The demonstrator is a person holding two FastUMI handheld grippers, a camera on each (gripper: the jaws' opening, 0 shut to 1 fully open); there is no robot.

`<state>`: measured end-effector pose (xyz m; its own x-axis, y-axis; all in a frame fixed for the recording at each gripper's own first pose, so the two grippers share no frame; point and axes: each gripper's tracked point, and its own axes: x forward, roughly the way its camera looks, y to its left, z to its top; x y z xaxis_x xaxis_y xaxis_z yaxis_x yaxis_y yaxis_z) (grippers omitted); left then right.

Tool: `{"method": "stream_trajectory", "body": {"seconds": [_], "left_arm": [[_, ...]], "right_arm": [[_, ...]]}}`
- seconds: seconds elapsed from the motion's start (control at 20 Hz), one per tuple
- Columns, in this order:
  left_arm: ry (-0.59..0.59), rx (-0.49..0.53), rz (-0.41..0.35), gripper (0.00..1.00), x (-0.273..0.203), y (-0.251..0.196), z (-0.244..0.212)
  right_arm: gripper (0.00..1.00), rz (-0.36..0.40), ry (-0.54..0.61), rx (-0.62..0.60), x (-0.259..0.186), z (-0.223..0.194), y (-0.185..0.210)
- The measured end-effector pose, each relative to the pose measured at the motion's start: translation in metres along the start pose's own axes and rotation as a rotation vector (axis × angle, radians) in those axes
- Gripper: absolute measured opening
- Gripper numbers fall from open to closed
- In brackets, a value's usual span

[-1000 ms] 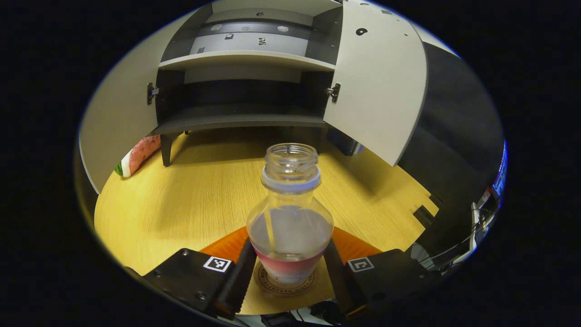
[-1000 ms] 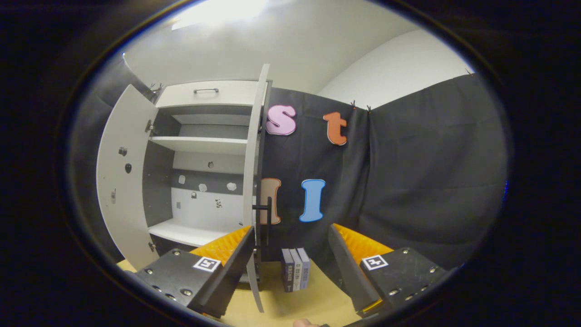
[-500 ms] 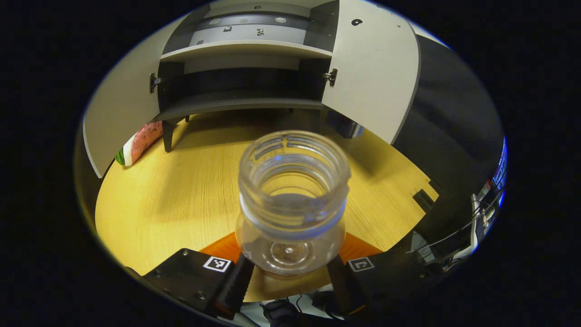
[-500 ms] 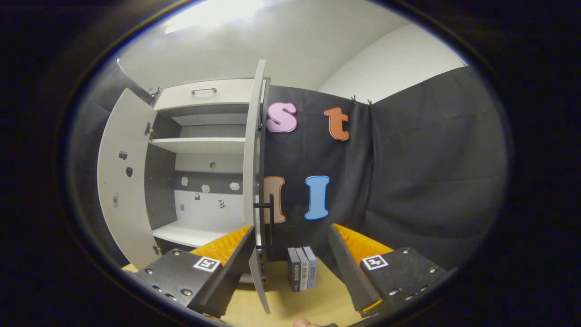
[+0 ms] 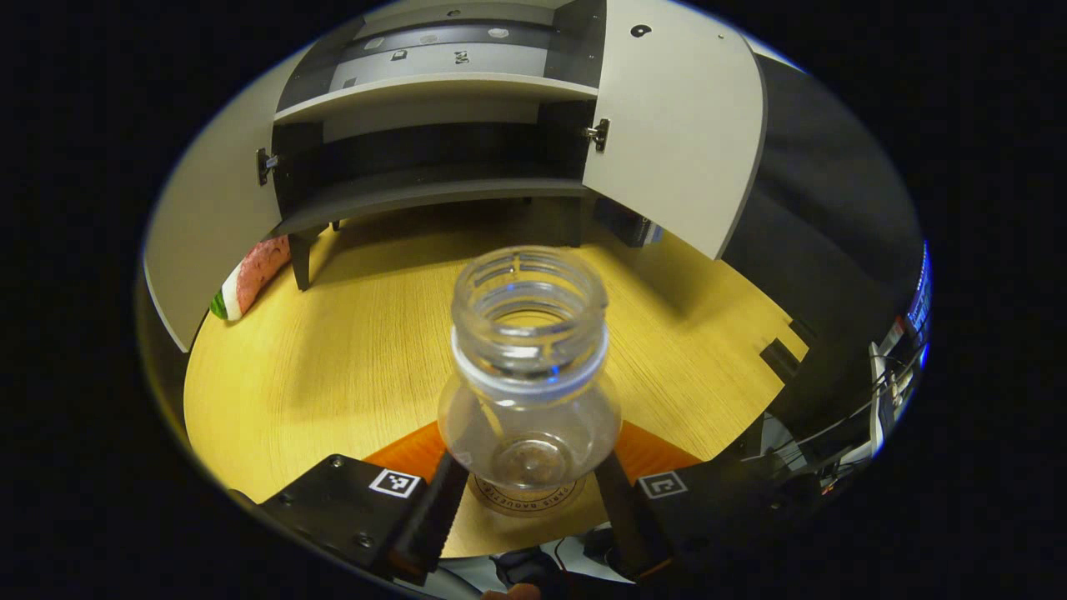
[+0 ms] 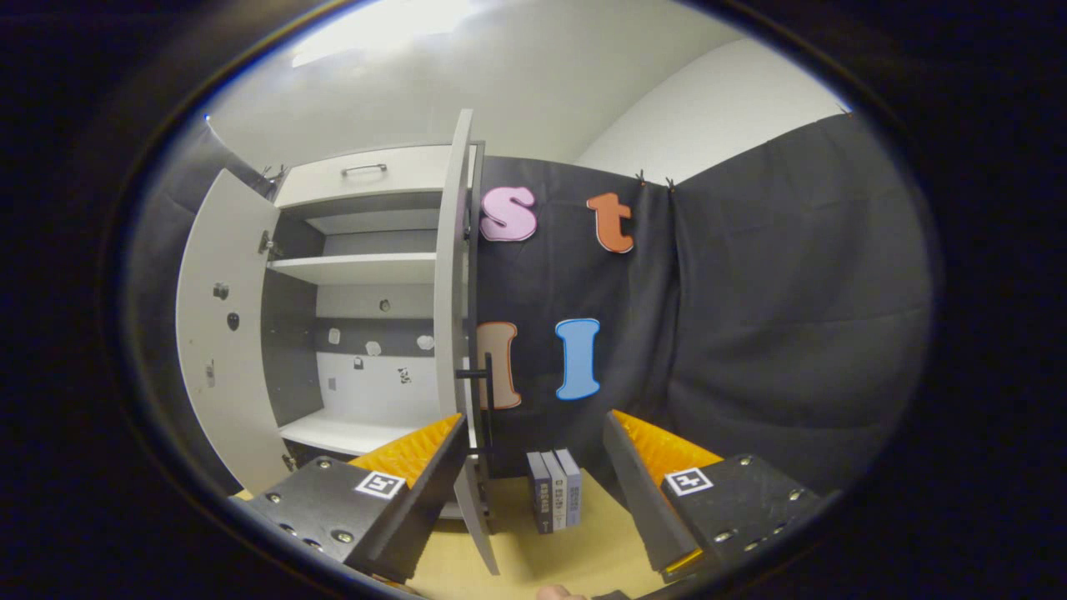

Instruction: Grasp the bottle in the cabinet with the left hand and place it on the coaster, then close the right door with the right hand and the left door with the left hand.

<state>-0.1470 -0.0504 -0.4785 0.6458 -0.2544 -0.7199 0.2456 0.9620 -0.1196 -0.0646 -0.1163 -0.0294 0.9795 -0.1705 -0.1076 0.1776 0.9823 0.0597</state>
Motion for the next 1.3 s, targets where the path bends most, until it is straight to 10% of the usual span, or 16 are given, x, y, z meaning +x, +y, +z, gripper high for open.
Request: {"method": "stream_trajectory", "body": {"seconds": [0.75,1.3], "left_arm": [[-0.158,0.030,0.022,0.80,-0.067,0.000,0.080],[-0.593,-0.068,0.172,0.77,-0.199,0.028,0.263]], "right_arm": [[0.96,0.039,0.013,0.028,0.014,-0.011,0.016],[0.98,-0.001,0.032,0.017,0.035,-0.027,0.004]]}}
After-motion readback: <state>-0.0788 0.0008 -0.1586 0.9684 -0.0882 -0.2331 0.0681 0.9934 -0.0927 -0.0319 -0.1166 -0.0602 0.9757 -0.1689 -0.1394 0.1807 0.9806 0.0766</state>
